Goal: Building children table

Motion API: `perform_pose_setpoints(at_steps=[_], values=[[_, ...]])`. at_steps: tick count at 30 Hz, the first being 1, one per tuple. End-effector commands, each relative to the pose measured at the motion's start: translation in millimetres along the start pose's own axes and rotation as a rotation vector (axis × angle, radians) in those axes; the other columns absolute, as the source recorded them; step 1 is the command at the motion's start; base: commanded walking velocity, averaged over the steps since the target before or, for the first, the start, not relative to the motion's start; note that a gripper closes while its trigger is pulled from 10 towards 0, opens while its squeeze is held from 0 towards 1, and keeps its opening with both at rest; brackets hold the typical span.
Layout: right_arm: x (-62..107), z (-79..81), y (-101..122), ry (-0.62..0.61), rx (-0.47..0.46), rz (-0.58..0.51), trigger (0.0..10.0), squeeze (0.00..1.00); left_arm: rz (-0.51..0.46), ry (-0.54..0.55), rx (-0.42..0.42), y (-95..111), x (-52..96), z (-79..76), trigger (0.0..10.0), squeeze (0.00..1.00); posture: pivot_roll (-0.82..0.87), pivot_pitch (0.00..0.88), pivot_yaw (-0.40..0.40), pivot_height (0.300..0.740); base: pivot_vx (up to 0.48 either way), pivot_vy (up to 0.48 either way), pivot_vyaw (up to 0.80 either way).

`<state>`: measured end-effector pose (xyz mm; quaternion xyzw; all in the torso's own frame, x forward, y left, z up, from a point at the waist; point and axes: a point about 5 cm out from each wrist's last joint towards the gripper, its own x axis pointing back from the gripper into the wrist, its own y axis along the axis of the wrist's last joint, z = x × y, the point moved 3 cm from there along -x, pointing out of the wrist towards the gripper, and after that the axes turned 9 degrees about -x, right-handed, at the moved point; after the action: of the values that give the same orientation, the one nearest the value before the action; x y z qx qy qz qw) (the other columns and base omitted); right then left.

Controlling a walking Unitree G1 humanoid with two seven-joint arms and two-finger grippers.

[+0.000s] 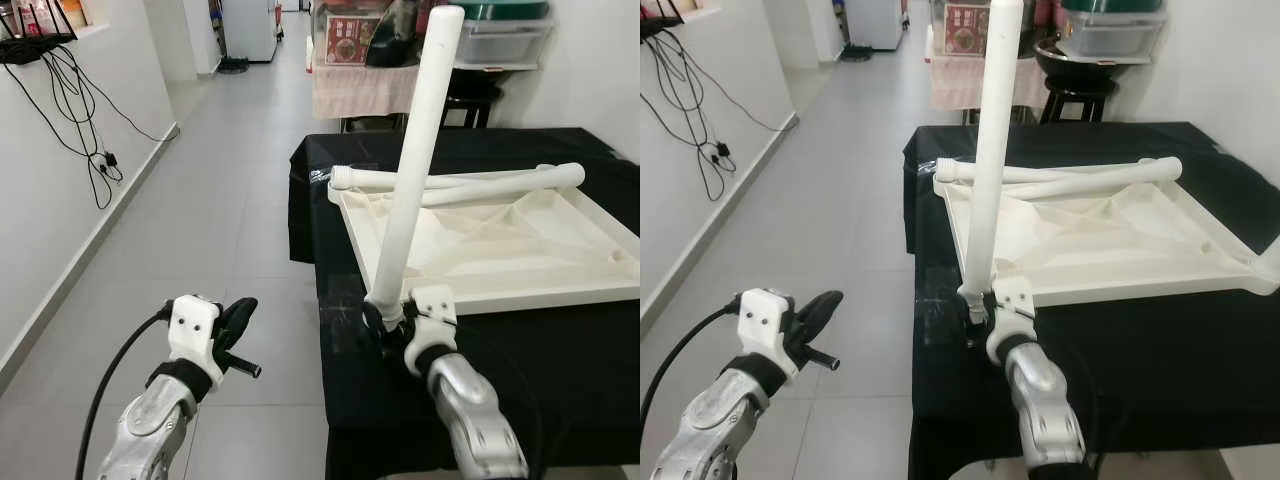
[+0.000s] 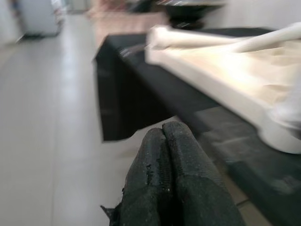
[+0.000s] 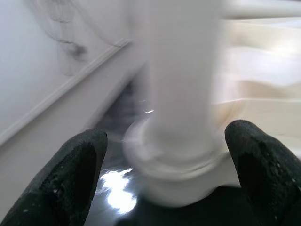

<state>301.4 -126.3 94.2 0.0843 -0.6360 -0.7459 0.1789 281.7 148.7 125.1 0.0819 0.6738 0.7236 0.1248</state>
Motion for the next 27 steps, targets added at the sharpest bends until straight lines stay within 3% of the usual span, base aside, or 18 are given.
perform_pose_setpoints(at_steps=[1,4,6,8,14,27], values=[[1.9,25.3,5,0.154,0.032,-0.006,10.0,0.00,0.068,0.011,0.024,-15,1.5,-4.4,10.0,0.00,-0.04,0.000,0.027,0.740,0.000,0.000,0.00],[5.8,29.4,3,0.189,0.060,0.006,10.0,0.00,0.087,0.005,0.029,-19,1.7,-9.1,10.0,0.00,-0.04,0.000,0.028,0.740,0.000,0.000,0.00],[15.2,20.7,-2,0.175,0.075,0.031,10.0,0.00,0.104,0.002,0.032,-24,3.9,-18.8,10.0,0.00,-0.04,0.000,0.032,0.740,0.000,0.000,0.00],[26.7,11.0,-5,0.153,0.049,0.038,10.0,0.00,0.110,0.043,0.019,-25,5.9,-16.1,10.0,0.00,-0.04,0.000,0.037,0.740,0.000,0.000,0.00],[40.6,11.8,-3,0.191,-0.039,0.007,10.0,0.00,0.170,0.070,-0.002,-34,9.8,-9.2,10.0,0.00,-0.06,0.000,0.051,0.740,0.000,0.261,0.00],[42.2,12.9,-5,0.224,-0.084,-0.003,10.0,0.00,0.178,0.031,-0.027,-37,9.2,-14.9,10.0,0.00,-0.06,0.000,0.049,0.740,0.000,0.480,0.00]])
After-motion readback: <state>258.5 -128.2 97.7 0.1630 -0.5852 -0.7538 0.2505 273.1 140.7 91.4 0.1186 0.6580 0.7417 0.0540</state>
